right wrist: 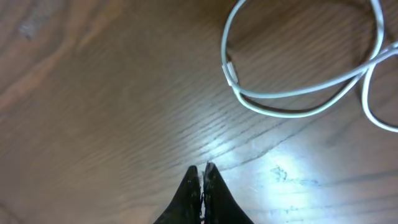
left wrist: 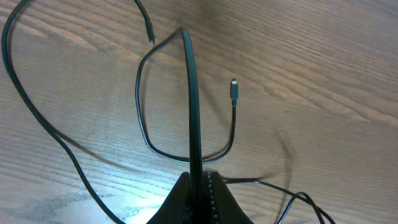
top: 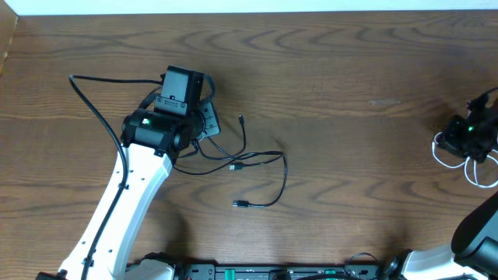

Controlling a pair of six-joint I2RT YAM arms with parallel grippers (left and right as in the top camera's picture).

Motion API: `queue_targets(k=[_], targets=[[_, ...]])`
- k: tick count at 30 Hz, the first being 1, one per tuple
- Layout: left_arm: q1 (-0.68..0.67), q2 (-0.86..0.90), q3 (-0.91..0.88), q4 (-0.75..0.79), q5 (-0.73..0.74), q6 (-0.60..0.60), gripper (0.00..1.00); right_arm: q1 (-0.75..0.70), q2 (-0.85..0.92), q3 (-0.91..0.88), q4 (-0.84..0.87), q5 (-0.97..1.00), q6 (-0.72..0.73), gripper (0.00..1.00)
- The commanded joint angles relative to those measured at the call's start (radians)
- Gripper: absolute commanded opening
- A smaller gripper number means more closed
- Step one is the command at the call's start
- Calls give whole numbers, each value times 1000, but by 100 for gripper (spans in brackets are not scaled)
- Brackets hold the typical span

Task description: Untangle cables

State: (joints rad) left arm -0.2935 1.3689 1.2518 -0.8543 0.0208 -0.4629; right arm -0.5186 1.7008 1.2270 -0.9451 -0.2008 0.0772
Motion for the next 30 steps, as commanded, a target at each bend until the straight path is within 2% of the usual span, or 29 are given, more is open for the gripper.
queue_targets(k=[1, 10, 17, 25, 30], targets=[[0, -5, 9, -2, -2, 10, 8, 2, 2, -66, 52, 65, 67, 1], [0, -5, 9, -5, -2, 10, 8, 0, 2, -163, 178, 184, 175, 1], [0, -5, 9, -5, -2, 10, 8, -24, 2, -195, 209, 304, 274, 1], [0, -5, 9, -5, -2, 10, 8, -79, 13, -195, 222, 326, 331, 1], [0, -5, 9, -5, -2, 10, 8, -103, 87, -195, 232, 326, 330, 1]])
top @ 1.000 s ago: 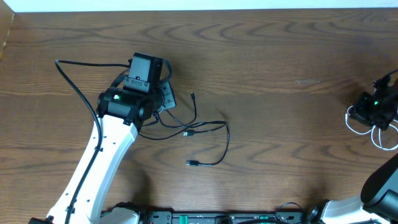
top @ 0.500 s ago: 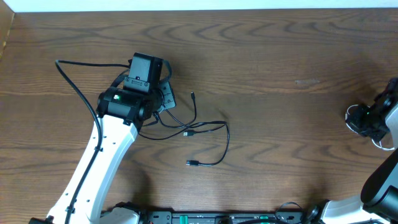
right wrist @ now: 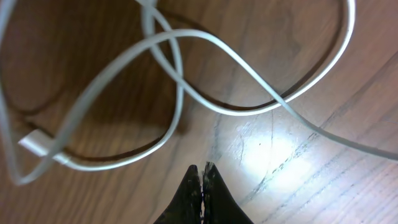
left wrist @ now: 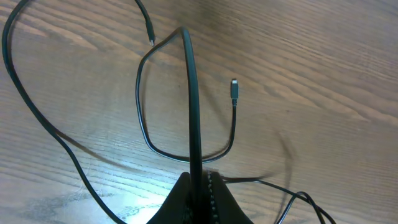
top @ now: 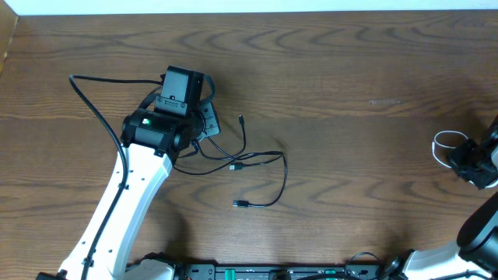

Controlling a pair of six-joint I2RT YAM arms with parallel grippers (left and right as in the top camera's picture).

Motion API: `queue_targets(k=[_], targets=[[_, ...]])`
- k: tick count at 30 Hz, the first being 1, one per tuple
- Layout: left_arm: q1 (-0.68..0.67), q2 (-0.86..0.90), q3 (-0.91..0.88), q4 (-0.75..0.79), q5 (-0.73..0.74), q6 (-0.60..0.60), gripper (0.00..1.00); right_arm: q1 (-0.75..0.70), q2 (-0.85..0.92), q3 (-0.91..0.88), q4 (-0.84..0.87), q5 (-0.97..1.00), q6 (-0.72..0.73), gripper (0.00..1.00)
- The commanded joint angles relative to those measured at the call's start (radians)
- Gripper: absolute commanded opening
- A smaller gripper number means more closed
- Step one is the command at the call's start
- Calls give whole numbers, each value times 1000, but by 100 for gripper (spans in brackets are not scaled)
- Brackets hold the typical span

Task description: Untangle cables

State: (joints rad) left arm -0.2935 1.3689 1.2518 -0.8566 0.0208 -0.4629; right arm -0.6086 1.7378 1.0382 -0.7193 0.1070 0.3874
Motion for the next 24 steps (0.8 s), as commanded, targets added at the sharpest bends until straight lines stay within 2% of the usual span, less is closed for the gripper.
queue_targets(k=[1, 10, 16, 20, 24], targets=[[0, -5, 9, -3, -2, 10, 8, -14, 63, -6, 13, 19, 20, 1], [0, -5, 9, -3, -2, 10, 8, -47, 110, -6, 119, 61, 21, 1], [0, -5, 9, -3, -2, 10, 8, -117, 110, -6, 308, 74, 19, 2], [0, -5, 9, -3, -2, 10, 8, -150, 110, -6, 439, 53, -14, 10], [0, -5, 9, -3, -2, 10, 8, -159, 110, -6, 523, -30, -83, 6]])
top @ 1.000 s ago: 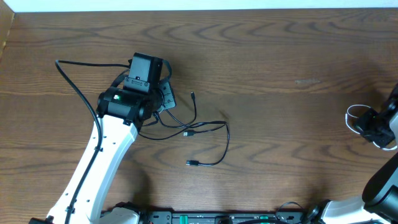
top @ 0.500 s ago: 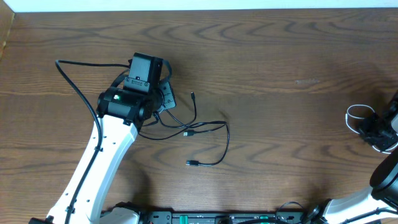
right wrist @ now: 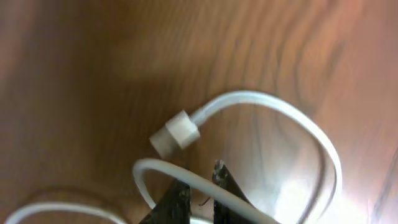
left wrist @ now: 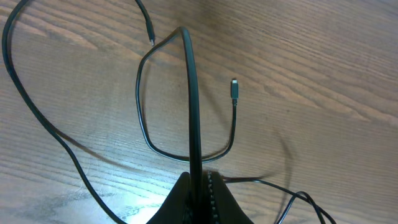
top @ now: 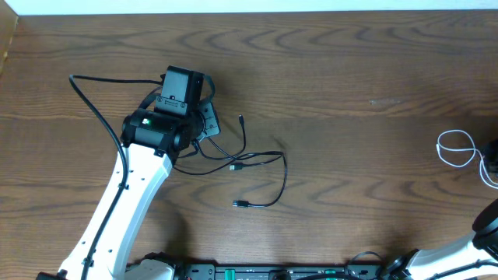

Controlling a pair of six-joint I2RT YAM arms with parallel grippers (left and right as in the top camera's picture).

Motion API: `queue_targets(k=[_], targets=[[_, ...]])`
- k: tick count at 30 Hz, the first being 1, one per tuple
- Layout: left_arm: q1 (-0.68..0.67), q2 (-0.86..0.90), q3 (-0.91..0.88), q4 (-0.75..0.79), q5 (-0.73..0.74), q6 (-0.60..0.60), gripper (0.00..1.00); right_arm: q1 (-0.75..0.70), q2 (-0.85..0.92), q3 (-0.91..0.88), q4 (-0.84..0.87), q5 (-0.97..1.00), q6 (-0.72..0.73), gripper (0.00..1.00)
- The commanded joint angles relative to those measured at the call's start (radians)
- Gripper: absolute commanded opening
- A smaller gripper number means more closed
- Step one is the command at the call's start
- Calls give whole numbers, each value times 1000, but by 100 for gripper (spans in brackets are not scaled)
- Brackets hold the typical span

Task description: Untangle cables

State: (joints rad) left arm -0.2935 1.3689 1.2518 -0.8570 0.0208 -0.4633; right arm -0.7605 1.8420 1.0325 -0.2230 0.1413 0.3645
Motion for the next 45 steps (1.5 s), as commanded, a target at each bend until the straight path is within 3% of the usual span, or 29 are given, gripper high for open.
queue_targets(k=[1, 8, 14, 16, 19, 22, 26, 27, 33, 34, 35, 36, 37, 38, 39, 43, 45], targets=[[0, -5, 9, -2, -2, 10, 8, -7, 6, 0, 41, -111, -67, 6], [0, -5, 9, -7, -2, 10, 8, 17, 0, 10, 86, -540, -119, 8], [0, -5, 9, -33, -2, 11, 8, 22, -37, 117, -65, -488, -114, 8], [0, -5, 9, -36, -2, 11, 8, 22, -61, 180, -130, -484, -115, 17], [0, -5, 9, -35, -2, 10, 8, 23, -74, 253, -247, -484, -119, 19], [0, -5, 9, -35, -2, 10, 8, 35, -74, 280, -427, -494, -119, 29], [0, -5, 9, -34, -1, 10, 8, 149, -74, 280, -613, -625, -256, 47], [0, -5, 9, -17, 51, 11, 8, 244, -74, 280, -684, -685, -345, 59], [0, -5, 9, 158, 378, 19, 8, 510, -74, 280, -765, -698, -477, 75], [0, -5, 9, 216, 490, 19, 8, 552, -74, 280, -763, -692, -487, 76], [0, -5, 9, 336, 706, 19, 8, 616, -74, 280, -750, -674, -490, 77], [0, -5, 9, 385, 781, 19, 8, 644, -74, 280, -740, -659, -490, 78], [0, -5, 9, 452, 873, 18, 15, 672, -74, 280, -730, -637, -489, 78], [0, -5, 9, 530, 958, 18, 56, 717, -74, 280, -718, -593, -489, 79], [0, -5, 9, 534, 956, 19, 69, 732, -74, 280, -716, -580, -489, 79], [0, -3, 9, 459, 926, 88, 78, 771, -74, 280, -716, -570, -489, 85], [0, -3, 9, 321, 792, 135, 78, 796, -74, 280, -723, -572, -490, 88]])
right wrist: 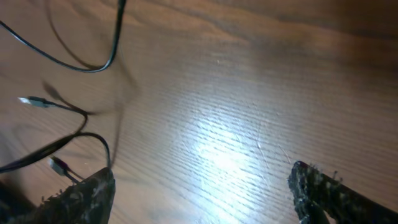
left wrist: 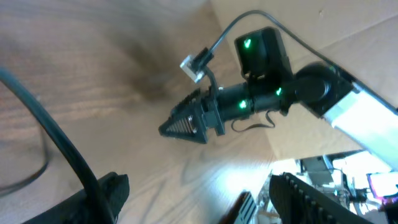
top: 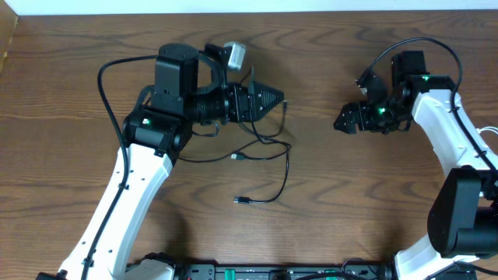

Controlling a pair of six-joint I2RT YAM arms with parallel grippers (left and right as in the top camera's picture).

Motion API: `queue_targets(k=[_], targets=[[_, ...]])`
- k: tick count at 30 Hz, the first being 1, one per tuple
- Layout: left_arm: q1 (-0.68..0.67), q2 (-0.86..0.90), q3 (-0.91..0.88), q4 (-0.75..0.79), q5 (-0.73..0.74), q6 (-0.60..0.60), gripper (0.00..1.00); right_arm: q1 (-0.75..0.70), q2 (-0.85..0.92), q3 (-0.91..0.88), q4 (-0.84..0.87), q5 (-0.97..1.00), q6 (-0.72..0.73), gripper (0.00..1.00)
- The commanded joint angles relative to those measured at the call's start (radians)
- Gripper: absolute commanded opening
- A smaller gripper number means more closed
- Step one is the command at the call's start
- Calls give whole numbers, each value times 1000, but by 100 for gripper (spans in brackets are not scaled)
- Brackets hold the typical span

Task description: Untangle cables

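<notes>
Tangled black cables [top: 261, 144] lie on the wooden table [top: 327, 47], with plugs near its front. My left gripper [top: 280, 99] is raised and points right, above the tangle. In the left wrist view its jaws [left wrist: 199, 186] are wide open, and a thick black cable [left wrist: 59, 140] crosses in front of the left finger [left wrist: 106, 193]. My right gripper [top: 340, 124] points left toward the tangle. Its jaws [right wrist: 203, 174] are wide open over bare wood, with the black cables [right wrist: 93, 65] to its left. A sliver of white cable [top: 489, 127] shows at the right edge.
The right arm [left wrist: 280, 93] fills the middle of the left wrist view, facing the left gripper. The table's far edge [top: 249, 11] borders a white strip. A black lead [top: 105, 74] loops up beside the left arm.
The left gripper was shut on a black cable low over the table; now it is open, raised and pointing right. The right gripper has left the white cable at the right edge and is open mid-table.
The left gripper stayed shut on the black cable through all earlier moments. The right gripper stood shut beside the white cable, then over its loops, then by its plug at the table's right edge. Now both grippers are open and face each other across the black tangle.
</notes>
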State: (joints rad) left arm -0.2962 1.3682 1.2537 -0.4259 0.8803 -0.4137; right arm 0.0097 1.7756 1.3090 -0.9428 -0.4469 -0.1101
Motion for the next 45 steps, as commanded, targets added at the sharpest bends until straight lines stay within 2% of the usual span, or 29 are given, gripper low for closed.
queue_targets(k=[1, 4, 6, 10, 15, 19, 21, 24, 29, 35, 40, 42, 45], targets=[[2, -3, 7, -154, -120, 101, 78, 32, -8, 3, -8, 14, -16, 88], [3, -3, 7, -360, -458, 114, 78, 68, -8, 3, -26, -9, -30, 89], [3, -3, 7, -443, -602, 113, 79, 99, -8, 3, -30, -24, -30, 89], [2, -3, 7, -502, -631, 113, 70, 181, -8, 3, -30, -24, -30, 90], [2, -3, 7, -530, -631, 113, 32, 296, -8, 2, -29, -28, -30, 91], [2, -3, 4, -539, -631, 113, 23, 381, -8, 2, -9, -27, -43, 93], [2, -3, 2, -538, -631, 114, 22, 401, -8, 2, 12, -27, -43, 91], [2, -3, -3, -539, -631, 113, 21, 423, -8, 2, 78, -26, -32, 80], [2, -3, -6, -550, -631, 113, 21, 444, -7, 2, 196, 23, 50, 74], [2, -3, -6, -560, -640, 113, 21, 467, -6, -8, 287, 102, 100, 75], [2, 19, -9, -560, -692, 113, 23, 483, -6, -58, 441, 248, 206, 77], [3, 44, -21, -552, -695, 113, 34, 483, -6, -83, 496, 295, 258, 77], [2, 109, -29, -549, -695, 113, 36, 483, -6, -121, 601, 340, 275, 77]])
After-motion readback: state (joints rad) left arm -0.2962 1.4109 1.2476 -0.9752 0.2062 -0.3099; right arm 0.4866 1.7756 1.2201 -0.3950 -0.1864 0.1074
